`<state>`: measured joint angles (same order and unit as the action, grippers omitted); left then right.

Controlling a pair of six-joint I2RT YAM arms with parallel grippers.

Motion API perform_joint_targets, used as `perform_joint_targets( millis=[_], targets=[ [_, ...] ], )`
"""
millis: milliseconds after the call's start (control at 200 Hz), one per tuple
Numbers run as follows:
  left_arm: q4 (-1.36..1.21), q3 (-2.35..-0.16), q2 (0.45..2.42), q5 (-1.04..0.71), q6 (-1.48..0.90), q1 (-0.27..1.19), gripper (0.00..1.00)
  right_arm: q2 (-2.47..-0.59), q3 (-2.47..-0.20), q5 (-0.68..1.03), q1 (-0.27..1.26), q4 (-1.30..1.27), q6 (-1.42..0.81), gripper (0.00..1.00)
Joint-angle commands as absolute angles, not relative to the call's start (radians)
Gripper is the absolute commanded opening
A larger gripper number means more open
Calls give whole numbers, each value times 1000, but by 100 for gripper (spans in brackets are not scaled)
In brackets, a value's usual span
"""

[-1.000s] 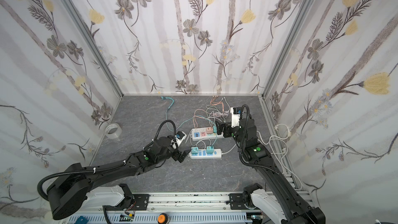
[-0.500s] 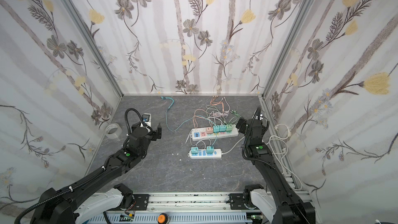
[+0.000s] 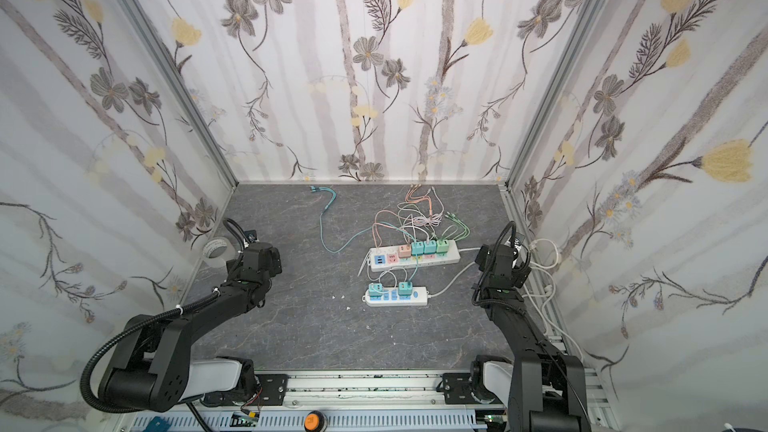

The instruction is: Insert the plug

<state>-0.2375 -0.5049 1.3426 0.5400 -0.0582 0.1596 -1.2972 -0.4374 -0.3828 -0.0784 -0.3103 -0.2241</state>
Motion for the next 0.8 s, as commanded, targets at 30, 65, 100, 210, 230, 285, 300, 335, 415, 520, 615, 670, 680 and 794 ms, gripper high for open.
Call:
perform_joint_targets(
  millis=[30,65,100,210,230,285,300,335,415,520,615,670,680,794],
  targets=[
    [-434,-501,1389,400,10,130,100,-1351,-445,-180,-84,-541,-120,99],
    [-459,-503,1403,352,7,112,100,-1366,-462,-134,-86,-532,-110,99],
    [-487,-508,1418,316,-5,97,100,-1377,-476,-89,-86,-524,-101,99],
    [-550,-541,1485,251,-2,78,100,-1406,-422,61,-85,-699,-75,99],
    [-570,-546,1495,243,3,78,100,-1413,-407,86,-84,-729,-65,99],
    [-589,-557,1534,228,13,75,100,-1432,-373,125,-83,-793,-53,99],
    [-586,-563,1544,221,12,73,100,-1439,-363,132,-83,-822,-52,99],
    [-602,-566,1564,214,18,71,100,-1460,-334,143,-83,-900,-47,99],
    [-630,-539,1547,162,22,62,100,-1523,-294,172,-83,-1044,-36,99],
    [-733,-470,1525,139,19,57,100,-1509,-311,150,-83,-996,-37,99],
    [-809,-426,1525,109,16,47,100,-1526,-353,101,-82,-943,-63,99],
    [-870,-401,1554,87,1,29,100,-1517,-371,78,-71,-887,-54,99],
    [-896,-394,1568,85,0,27,100,-1517,-373,72,-67,-882,-52,99],
    [-931,-384,1573,128,-14,22,100,-1520,-378,-11,-32,-878,-35,99]
  ],
)
